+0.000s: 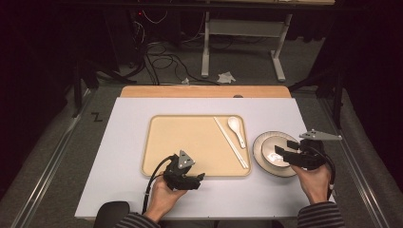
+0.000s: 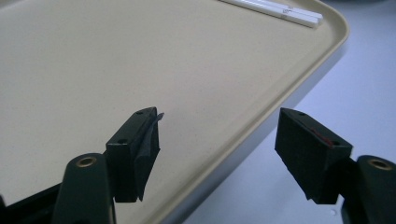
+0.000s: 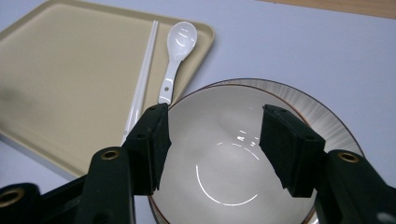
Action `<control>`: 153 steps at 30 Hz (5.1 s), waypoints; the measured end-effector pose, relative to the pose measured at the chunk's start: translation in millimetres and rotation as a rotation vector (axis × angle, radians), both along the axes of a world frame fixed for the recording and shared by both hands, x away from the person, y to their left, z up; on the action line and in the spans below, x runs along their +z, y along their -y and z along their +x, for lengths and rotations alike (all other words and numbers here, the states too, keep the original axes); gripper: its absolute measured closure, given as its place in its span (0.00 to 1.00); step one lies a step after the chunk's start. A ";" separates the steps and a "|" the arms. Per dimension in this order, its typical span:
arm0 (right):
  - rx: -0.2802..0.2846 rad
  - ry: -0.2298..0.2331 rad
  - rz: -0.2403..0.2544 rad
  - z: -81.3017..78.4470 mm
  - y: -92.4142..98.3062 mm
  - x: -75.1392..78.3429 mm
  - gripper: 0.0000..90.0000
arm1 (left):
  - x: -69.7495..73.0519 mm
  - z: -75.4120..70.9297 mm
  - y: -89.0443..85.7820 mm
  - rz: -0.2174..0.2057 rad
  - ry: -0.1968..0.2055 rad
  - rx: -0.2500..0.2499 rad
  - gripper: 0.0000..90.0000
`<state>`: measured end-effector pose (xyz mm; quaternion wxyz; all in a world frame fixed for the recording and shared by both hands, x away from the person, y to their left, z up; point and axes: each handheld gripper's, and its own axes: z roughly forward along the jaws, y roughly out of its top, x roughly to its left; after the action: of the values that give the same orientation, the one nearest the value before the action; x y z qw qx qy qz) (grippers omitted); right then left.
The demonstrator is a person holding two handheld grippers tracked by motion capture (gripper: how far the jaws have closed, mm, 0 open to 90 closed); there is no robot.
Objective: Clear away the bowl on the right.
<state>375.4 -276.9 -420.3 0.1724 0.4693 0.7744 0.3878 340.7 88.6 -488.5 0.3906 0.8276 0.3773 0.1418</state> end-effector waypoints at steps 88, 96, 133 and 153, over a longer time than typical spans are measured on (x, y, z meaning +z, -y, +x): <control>-0.066 -0.348 -0.065 74.5 56.6 -39.5 0.93 | -6.4 -24.6 -31.1 0.088 -0.043 0.180 0.34; -0.051 -0.339 -0.057 73.8 55.9 -38.5 0.93 | -6.8 -24.4 -30.9 0.087 -0.044 0.174 0.34; -0.079 -0.213 0.011 12.8 69.7 -13.0 0.93 | -8.1 1.3 4.6 0.100 -0.036 0.015 0.36; 0.009 -0.196 -0.008 -0.8 38.7 -6.5 0.93 | -5.4 4.8 8.3 0.088 -0.004 0.015 0.38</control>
<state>374.5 -315.6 -426.8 0.0960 0.5006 0.7912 0.3378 345.5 80.3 -494.0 0.3517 0.8416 0.3777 0.1594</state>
